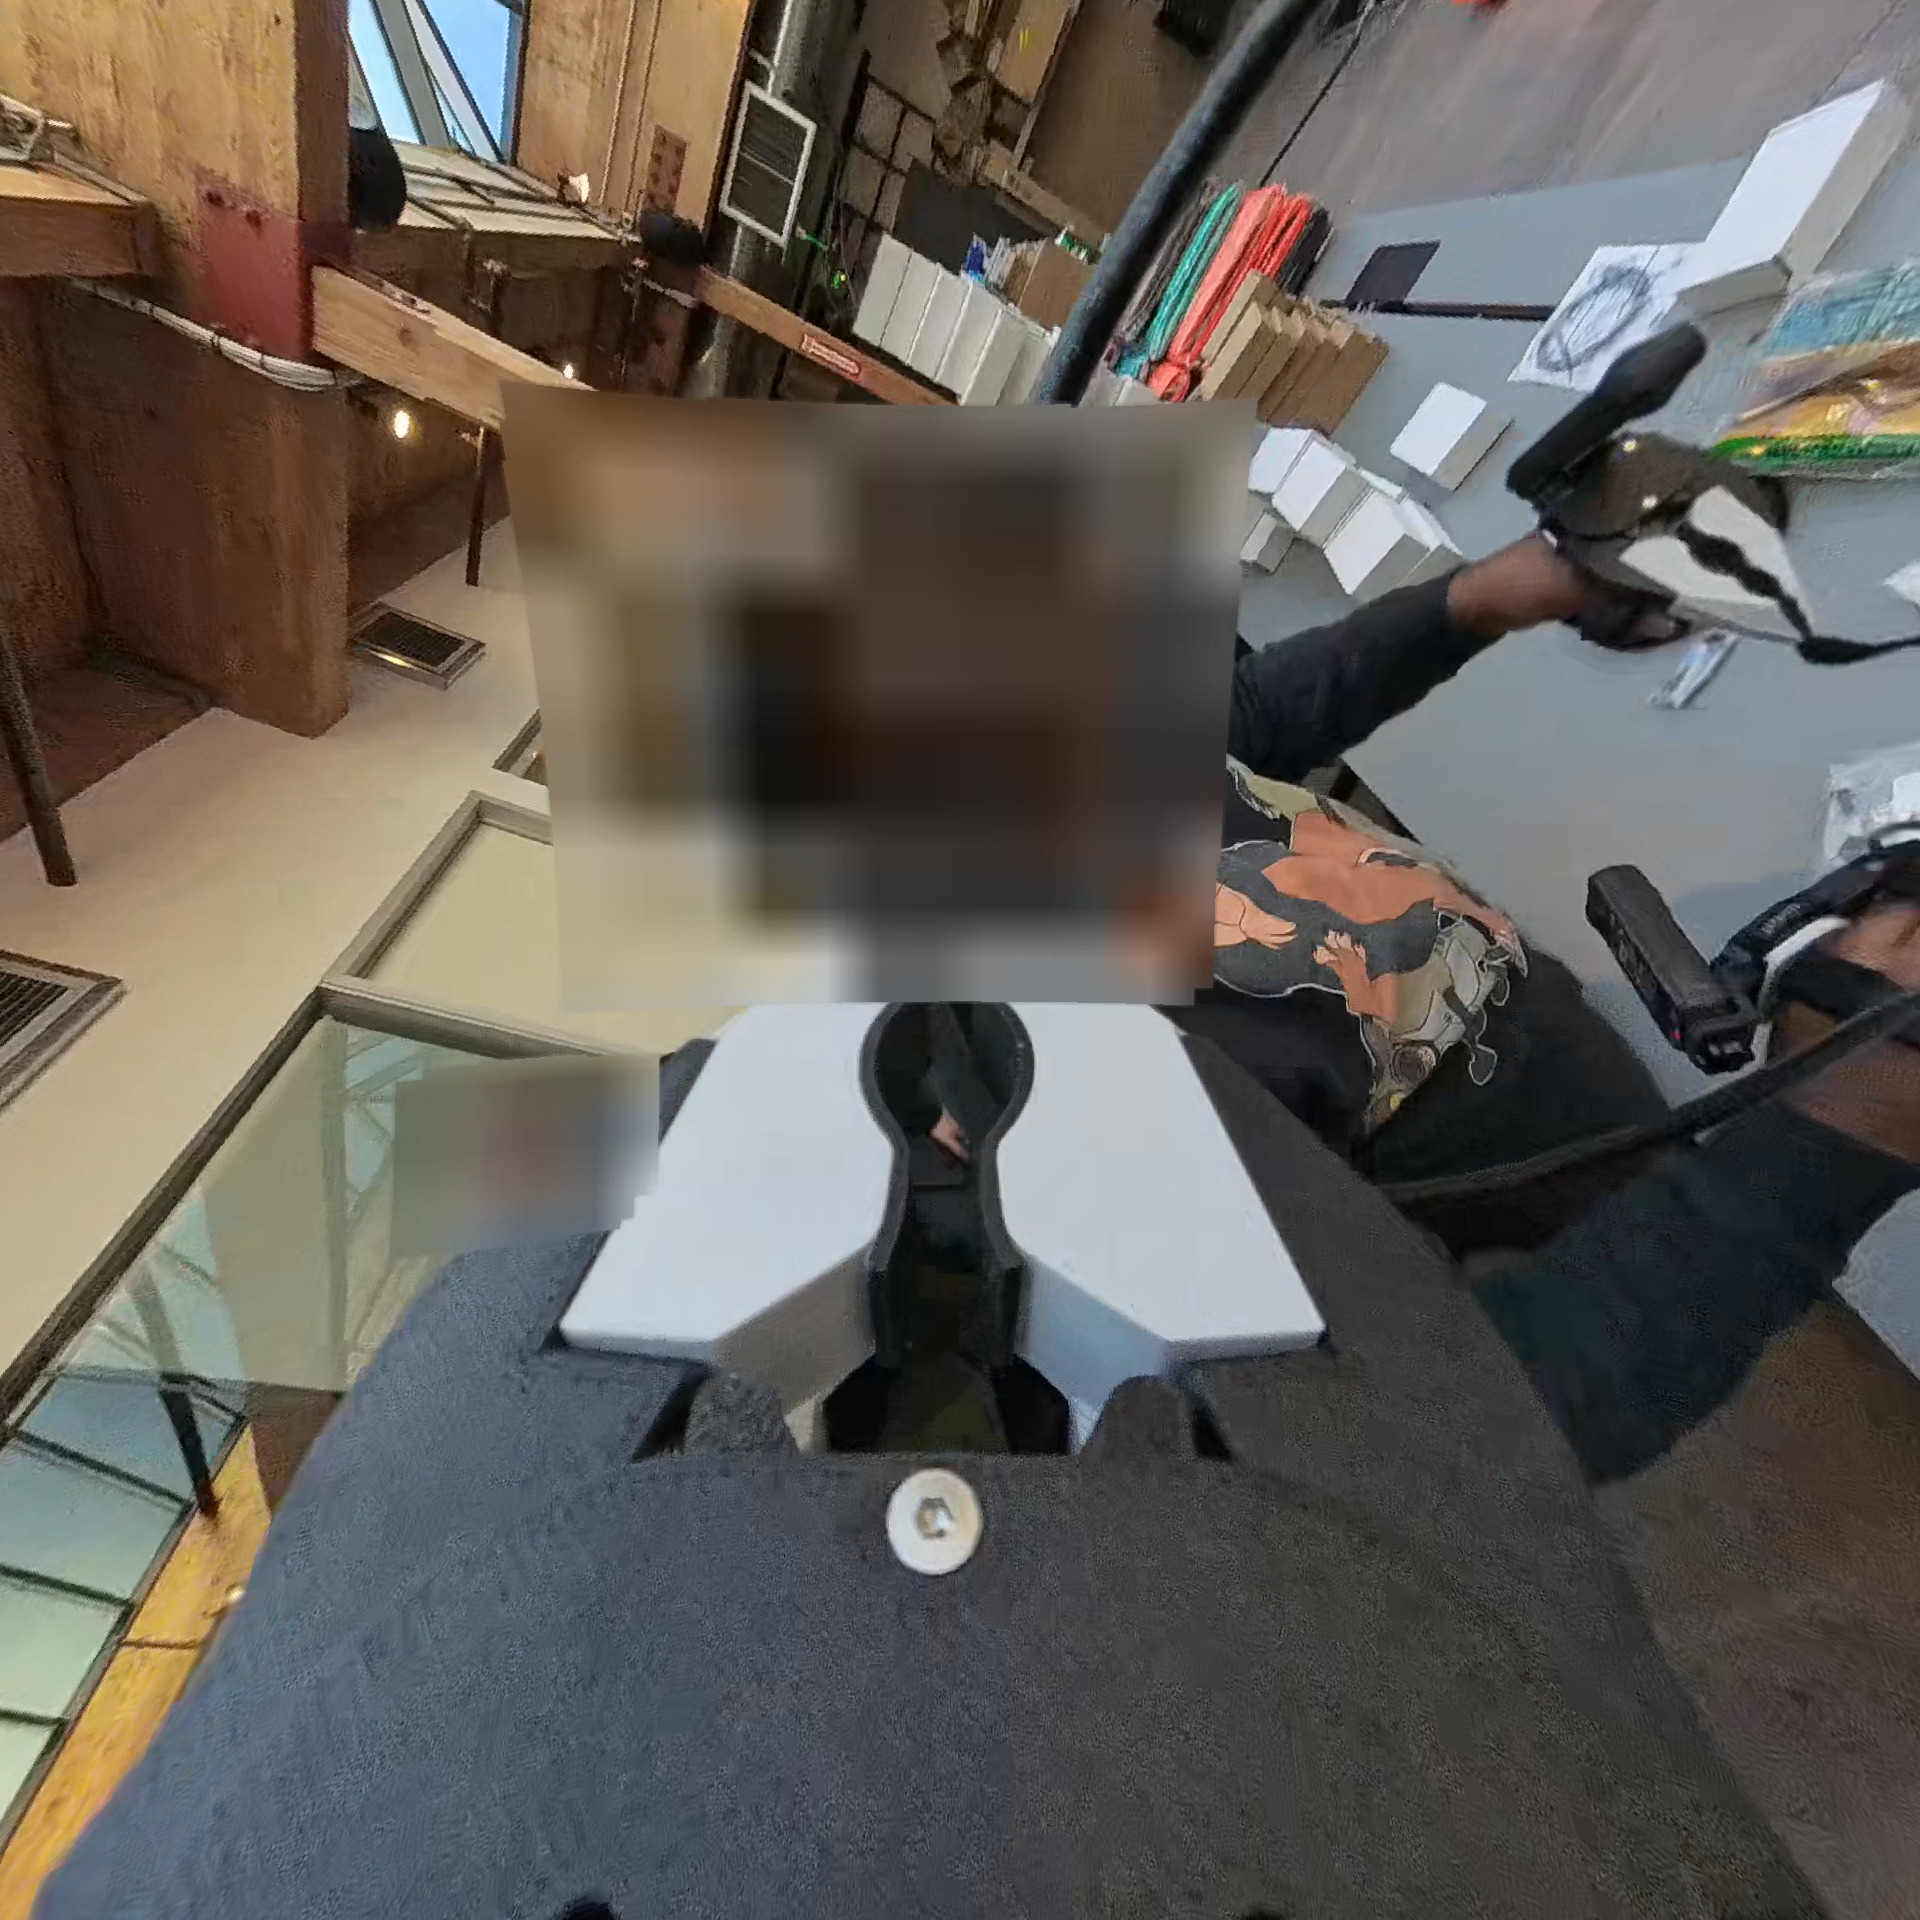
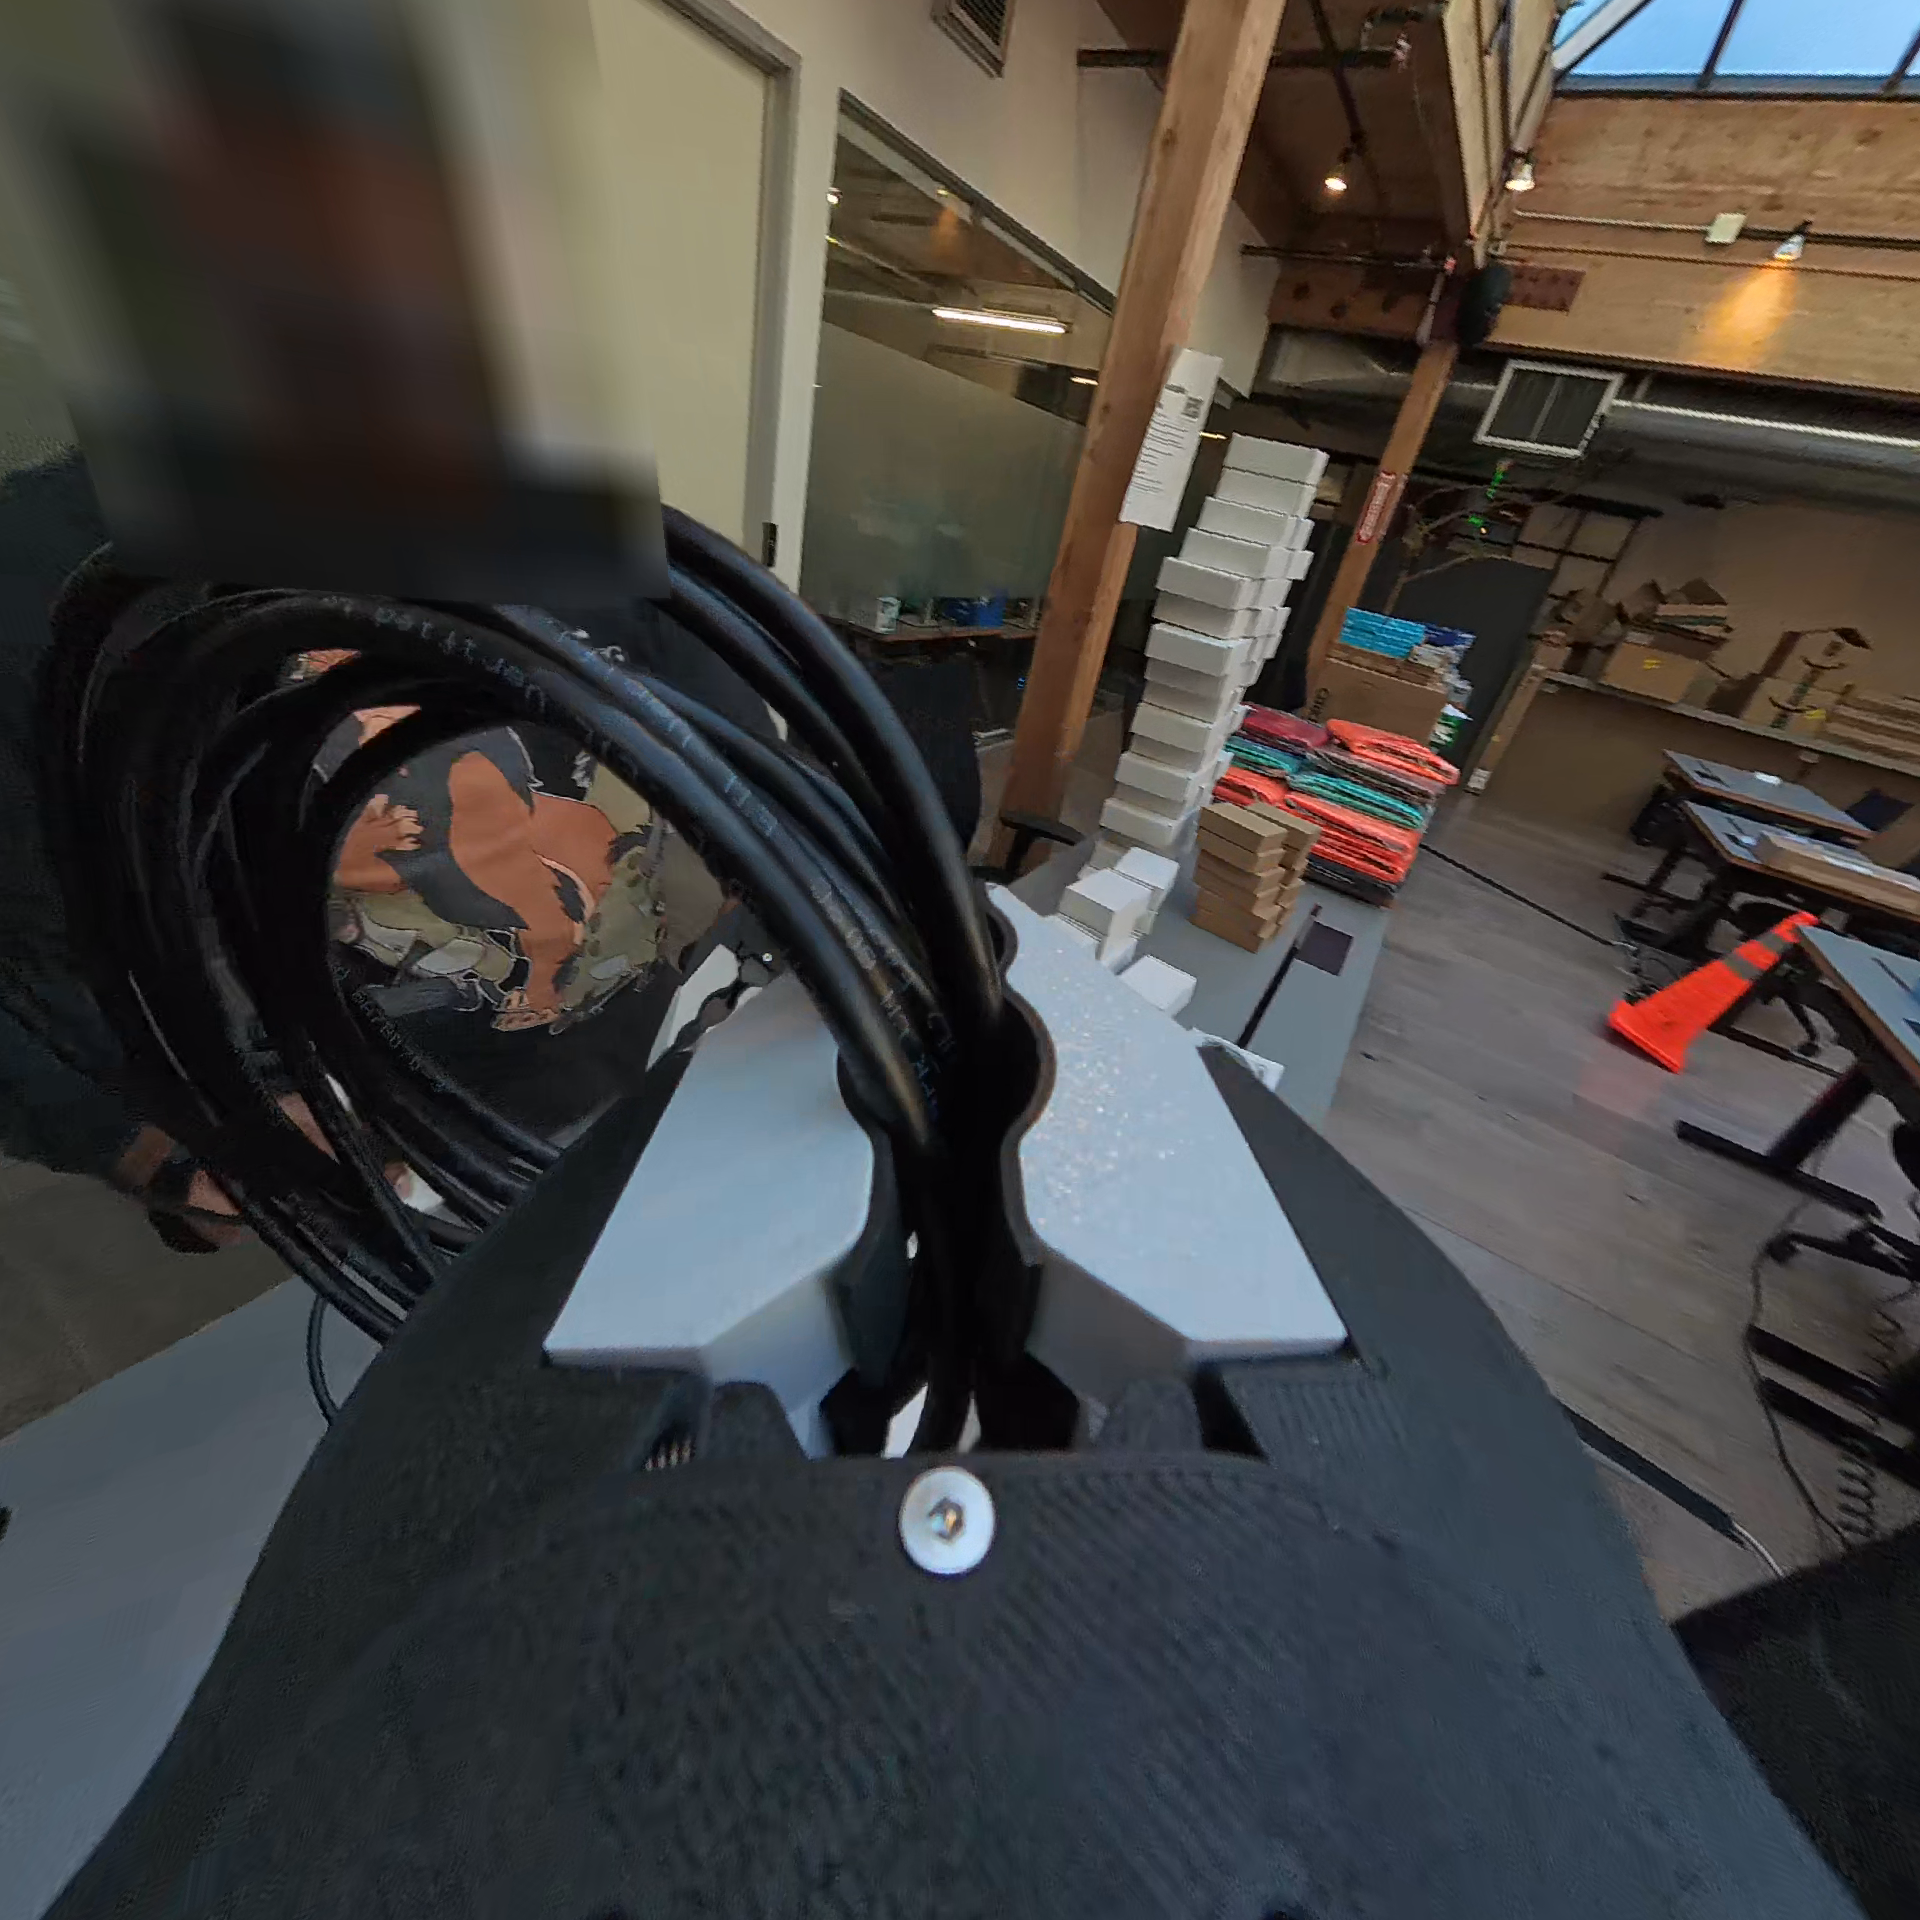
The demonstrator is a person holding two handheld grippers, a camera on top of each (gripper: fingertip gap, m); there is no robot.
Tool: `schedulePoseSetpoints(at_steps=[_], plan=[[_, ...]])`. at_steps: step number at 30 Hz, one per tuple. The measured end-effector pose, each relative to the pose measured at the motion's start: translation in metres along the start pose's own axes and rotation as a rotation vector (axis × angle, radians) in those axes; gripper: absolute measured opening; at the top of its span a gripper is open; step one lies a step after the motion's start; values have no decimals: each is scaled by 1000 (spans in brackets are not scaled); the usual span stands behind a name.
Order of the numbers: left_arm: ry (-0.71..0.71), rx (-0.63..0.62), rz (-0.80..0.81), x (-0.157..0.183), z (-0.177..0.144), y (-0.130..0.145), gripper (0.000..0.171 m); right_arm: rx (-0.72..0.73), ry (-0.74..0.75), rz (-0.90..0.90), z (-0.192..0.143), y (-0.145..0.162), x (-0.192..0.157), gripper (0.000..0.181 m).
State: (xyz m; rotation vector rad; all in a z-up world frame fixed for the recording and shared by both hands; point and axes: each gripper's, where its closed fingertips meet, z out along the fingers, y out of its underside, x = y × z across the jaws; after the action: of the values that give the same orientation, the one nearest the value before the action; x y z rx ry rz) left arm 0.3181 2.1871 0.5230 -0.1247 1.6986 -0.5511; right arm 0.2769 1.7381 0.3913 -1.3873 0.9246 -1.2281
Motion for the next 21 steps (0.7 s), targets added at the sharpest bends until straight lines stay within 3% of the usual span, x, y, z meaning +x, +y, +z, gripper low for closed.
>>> schedulePoseSetpoints(at_steps=[1,6,10,16,21], plan=[[2,-32,8,-2,-12,6,0,7,-31,-2,8,-2,-8,5],[10,-119,-34,9,-64,35,0,43,-125,-5,46,-14,-44,5],[101,-87,-168,56,-90,58,0,68,-101,-4,62,-19,-55,4],[317,174,-484,147,-140,61,0,126,-64,70,82,-31,-76,4],[554,536,-634,199,-185,33,0,147,-67,149,100,-23,-111,4]])
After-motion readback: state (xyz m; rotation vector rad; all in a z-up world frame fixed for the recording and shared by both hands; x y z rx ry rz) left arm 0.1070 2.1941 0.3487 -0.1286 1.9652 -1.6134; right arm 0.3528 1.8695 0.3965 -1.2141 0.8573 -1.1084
